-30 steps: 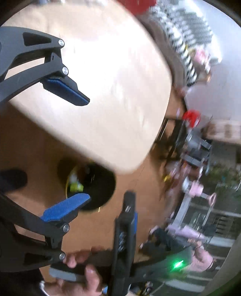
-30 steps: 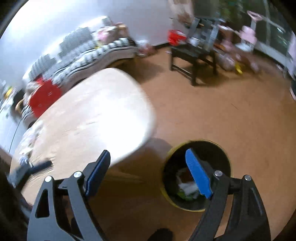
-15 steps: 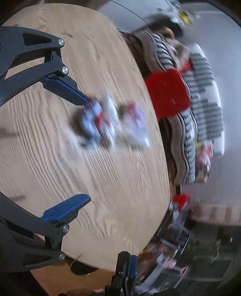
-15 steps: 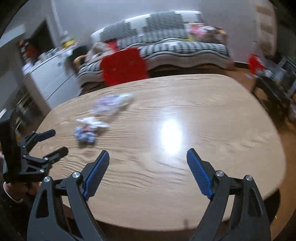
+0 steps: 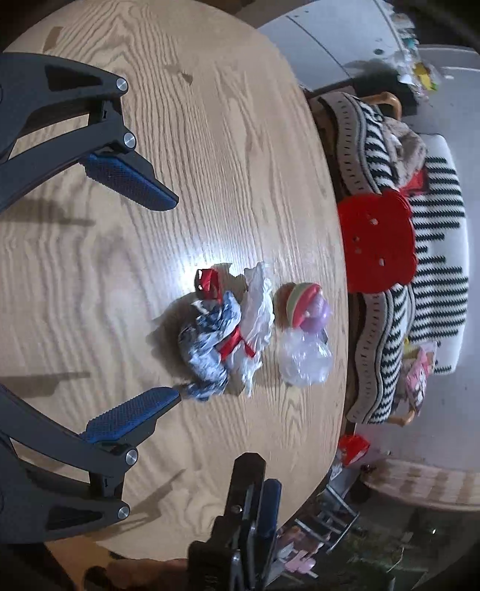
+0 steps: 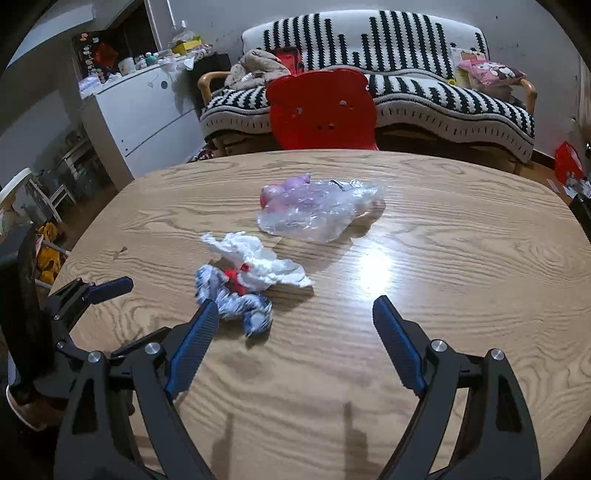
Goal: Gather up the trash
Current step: 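Swing both grippers back over the table toward the remaining trash, then grasp the silver foil wrapper with the left gripper while the right grasps the white tissue, then carry the foil and tissue to the black bin and open both grippers, then swing both grippers back over the table toward the remaining trash, then grasp the red ribbon with the left gripper while the right grasps the clear plastic bag, then carry the ribbon and plastic bag over the black bin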
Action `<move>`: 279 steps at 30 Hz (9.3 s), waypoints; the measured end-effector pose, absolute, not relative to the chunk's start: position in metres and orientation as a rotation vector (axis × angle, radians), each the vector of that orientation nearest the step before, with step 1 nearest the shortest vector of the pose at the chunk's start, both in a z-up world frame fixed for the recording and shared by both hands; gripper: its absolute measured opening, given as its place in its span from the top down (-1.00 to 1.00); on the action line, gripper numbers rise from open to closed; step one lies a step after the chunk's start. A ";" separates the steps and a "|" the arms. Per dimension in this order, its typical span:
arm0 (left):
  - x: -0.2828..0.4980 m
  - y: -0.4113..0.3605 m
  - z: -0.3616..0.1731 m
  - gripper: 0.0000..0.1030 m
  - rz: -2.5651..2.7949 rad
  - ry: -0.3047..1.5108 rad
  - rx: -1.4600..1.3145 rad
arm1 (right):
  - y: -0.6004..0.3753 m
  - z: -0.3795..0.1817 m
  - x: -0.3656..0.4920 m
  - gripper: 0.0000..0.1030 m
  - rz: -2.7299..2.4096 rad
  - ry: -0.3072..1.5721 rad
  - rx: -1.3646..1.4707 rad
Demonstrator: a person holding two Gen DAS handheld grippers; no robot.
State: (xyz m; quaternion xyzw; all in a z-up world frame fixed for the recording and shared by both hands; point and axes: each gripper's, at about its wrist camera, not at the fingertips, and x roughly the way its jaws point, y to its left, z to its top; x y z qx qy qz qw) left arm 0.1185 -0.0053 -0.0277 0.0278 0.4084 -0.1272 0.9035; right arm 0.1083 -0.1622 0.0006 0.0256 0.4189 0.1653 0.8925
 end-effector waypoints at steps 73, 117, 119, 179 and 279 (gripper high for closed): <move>0.145 0.042 -0.018 0.68 -0.256 0.913 -0.111 | -0.106 -0.054 0.185 0.55 0.474 0.958 -0.020; -0.018 -0.381 -0.007 0.68 -0.918 0.857 0.228 | -0.538 0.017 -0.164 0.85 -0.224 0.775 0.196; -0.033 -0.407 -0.014 0.68 -0.970 0.867 0.244 | -0.563 0.007 -0.183 0.85 -0.274 0.788 0.231; 0.065 -0.131 0.027 -0.81 -0.535 0.787 0.134 | -0.378 0.048 -0.036 -0.61 0.006 0.788 0.239; 0.067 -0.226 0.026 0.83 -0.645 0.847 0.053 | -0.429 0.042 -0.077 0.85 -0.031 0.792 0.159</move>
